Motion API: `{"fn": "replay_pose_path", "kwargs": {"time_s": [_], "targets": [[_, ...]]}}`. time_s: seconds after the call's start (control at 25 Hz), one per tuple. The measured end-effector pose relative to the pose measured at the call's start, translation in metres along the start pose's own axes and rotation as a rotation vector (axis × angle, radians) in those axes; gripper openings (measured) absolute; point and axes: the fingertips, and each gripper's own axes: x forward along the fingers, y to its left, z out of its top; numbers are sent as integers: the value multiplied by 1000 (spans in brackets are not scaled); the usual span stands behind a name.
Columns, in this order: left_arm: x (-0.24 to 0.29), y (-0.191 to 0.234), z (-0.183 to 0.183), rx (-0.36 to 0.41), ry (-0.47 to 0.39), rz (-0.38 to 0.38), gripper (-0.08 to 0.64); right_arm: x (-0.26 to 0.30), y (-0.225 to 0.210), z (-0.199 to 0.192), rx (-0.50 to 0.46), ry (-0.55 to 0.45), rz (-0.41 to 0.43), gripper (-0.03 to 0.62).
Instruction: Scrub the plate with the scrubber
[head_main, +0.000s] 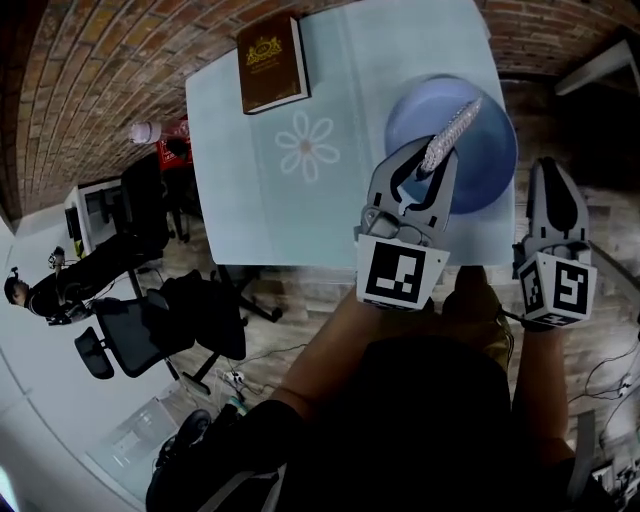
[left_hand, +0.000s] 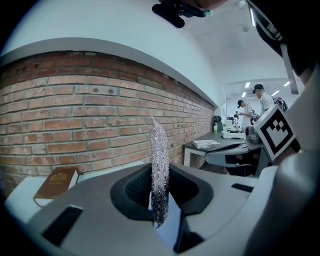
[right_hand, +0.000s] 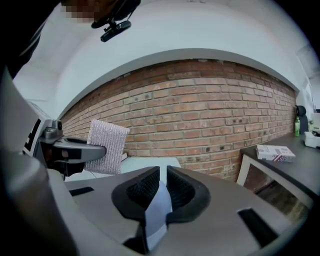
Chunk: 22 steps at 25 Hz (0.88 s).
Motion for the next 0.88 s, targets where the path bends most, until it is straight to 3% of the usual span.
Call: {"fn": "replay_pose_path", "kwargs": {"time_s": [0.2, 0.36, 0.6, 0.88], "targets": [[13, -14, -29, -34, 51, -11, 80, 16, -11, -36, 41, 71, 30, 38], [21, -27, -52, -72, 108, -32, 80, 26, -15, -77, 102, 197, 73, 42], [29, -52, -68, -105, 130, -92, 80, 39, -13, -114, 132, 311, 121, 100], [36, -78, -99, -165, 189, -155, 80, 42, -14, -137, 240, 354, 149, 89]]}}
